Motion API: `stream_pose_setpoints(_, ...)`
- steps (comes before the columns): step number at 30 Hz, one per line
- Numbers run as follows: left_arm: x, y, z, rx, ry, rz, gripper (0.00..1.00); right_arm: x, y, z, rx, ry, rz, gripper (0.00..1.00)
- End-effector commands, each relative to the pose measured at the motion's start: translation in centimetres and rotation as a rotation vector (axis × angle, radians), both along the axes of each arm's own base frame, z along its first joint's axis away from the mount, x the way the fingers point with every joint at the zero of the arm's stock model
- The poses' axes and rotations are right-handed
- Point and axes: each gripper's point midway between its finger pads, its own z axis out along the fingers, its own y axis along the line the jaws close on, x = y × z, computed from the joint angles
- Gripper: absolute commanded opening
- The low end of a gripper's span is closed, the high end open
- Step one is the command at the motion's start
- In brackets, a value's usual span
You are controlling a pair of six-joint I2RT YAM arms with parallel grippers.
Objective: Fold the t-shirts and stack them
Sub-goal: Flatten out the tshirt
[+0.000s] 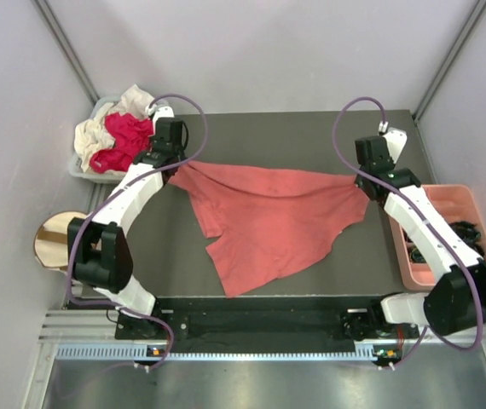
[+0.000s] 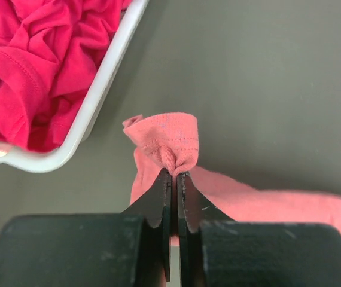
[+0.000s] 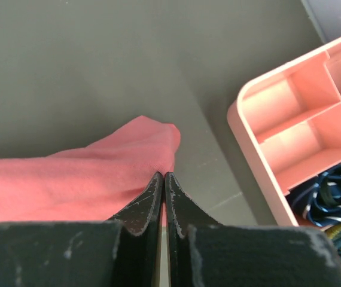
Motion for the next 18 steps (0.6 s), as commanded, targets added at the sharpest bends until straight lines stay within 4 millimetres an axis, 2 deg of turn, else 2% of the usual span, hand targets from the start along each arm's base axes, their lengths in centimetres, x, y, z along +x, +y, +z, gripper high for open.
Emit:
stream_pose_setpoints(1,3.3,0.6,2.5,-0.022,-0.200,0.086,0.00,2.7,-0.1,1.7,0.027,-0.117,-0.051,0.00)
stream_pose_setpoints(9,5.8,0.3,0.7,0.021,-0.217,0.073,0.00,5.5,-1.5,2.3,-0.021,-0.145,-0.121,0.00)
stream_pose_setpoints(10,6.5,0.1,0.6,0.017,-0.233,0.069,0.00,5.9,-1.7,2.9,-0.027,-0.159,-0.132,0.00)
stream_pose_setpoints(12,7.3,-0.3,0.7,0.009,-0.252,0.053,0.00,6.7,-2.1,2.8,-0.042,-0.162,-0.142,0.00)
stream_pose_setpoints(13,7.7,-0.7,-0.1,0.004,-0.241,0.034,0.00,7.1,-2.2,3.2,-0.052,-0.171,-0.143,0.00)
stream_pose_setpoints(14,8.1,-0.9,-0.2,0.003,-0.241,0.025,0.00,7.5,-2.3,2.9,-0.061,-0.161,-0.148,0.02)
stream_pose_setpoints(15,8.4,-1.2,-0.4,-0.002,-0.242,0.019,0.00,7.7,-2.4,3.0,-0.068,-0.159,-0.150,0.08)
stream_pose_setpoints(16,8.7,-1.4,-1.4,-0.001,-0.225,0.010,0.00,7.8,-2.4,3.2,-0.072,-0.158,-0.149,0.17)
stream_pose_setpoints(17,9.0,-1.5,-1.5,-0.002,-0.225,0.011,0.00,7.9,-2.2,3.2,-0.069,-0.152,-0.141,0.46)
stream_pose_setpoints(18,9.2,-1.5,-1.8,-0.001,-0.222,0.009,0.00,7.8,-2.0,3.4,-0.060,-0.152,-0.130,0.62)
